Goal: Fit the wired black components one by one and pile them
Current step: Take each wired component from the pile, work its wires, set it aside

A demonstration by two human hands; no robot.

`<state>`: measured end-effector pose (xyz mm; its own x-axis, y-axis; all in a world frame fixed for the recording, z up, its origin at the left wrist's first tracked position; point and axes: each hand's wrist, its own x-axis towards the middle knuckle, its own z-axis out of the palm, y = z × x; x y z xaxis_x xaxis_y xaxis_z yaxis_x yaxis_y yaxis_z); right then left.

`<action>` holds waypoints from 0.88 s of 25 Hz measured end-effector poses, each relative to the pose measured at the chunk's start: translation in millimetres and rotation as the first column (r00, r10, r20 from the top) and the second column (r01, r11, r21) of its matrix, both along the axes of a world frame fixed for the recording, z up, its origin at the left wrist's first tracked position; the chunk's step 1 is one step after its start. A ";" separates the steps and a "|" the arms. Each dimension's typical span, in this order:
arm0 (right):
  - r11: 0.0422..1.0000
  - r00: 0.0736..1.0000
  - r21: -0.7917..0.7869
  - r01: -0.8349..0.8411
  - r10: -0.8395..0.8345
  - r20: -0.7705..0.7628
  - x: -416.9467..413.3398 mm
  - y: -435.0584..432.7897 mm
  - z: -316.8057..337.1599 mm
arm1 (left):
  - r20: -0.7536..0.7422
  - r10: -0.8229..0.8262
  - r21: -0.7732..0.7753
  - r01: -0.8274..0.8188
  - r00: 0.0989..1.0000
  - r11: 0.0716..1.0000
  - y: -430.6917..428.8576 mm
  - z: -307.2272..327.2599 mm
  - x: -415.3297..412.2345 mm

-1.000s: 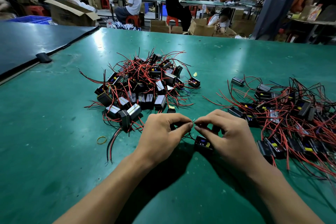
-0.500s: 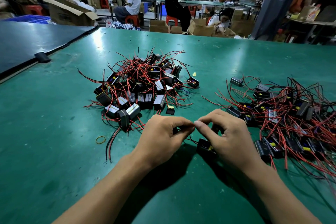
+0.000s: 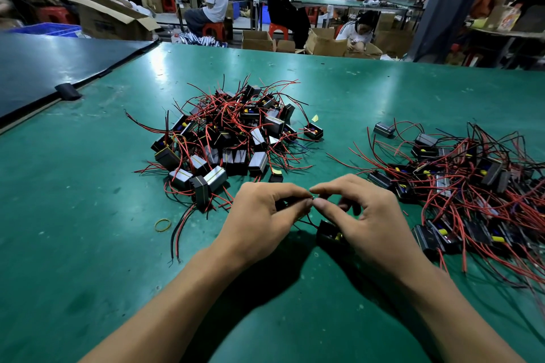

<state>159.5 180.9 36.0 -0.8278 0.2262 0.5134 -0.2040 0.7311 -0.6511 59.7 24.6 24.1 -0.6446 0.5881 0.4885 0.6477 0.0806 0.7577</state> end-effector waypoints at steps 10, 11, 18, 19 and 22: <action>0.998 0.998 -0.030 0.054 -0.053 0.036 -0.2 -3.2 2.0 | 0.036 0.005 -0.005 -0.005 0.999 1.000 -1.7 6.0 2.9; 0.993 0.996 -0.093 0.070 -0.064 0.070 -0.7 -5.0 2.0 | -0.014 0.031 -0.012 -0.031 0.999 0.999 -1.9 5.9 3.7; 0.917 0.979 -0.386 0.100 -0.021 0.202 -3.6 -4.5 1.8 | -0.290 0.125 -0.062 -0.149 0.949 0.987 0.4 7.2 6.6; 0.954 0.985 -0.291 0.071 -0.021 0.172 -2.4 -3.2 2.3 | -0.215 0.114 -0.052 -0.128 0.970 0.990 -0.5 6.1 4.4; 0.997 0.999 0.081 0.002 -0.006 0.050 -0.5 2.1 0.1 | -0.123 0.080 -0.062 -0.088 0.989 0.994 -2.5 4.7 -0.5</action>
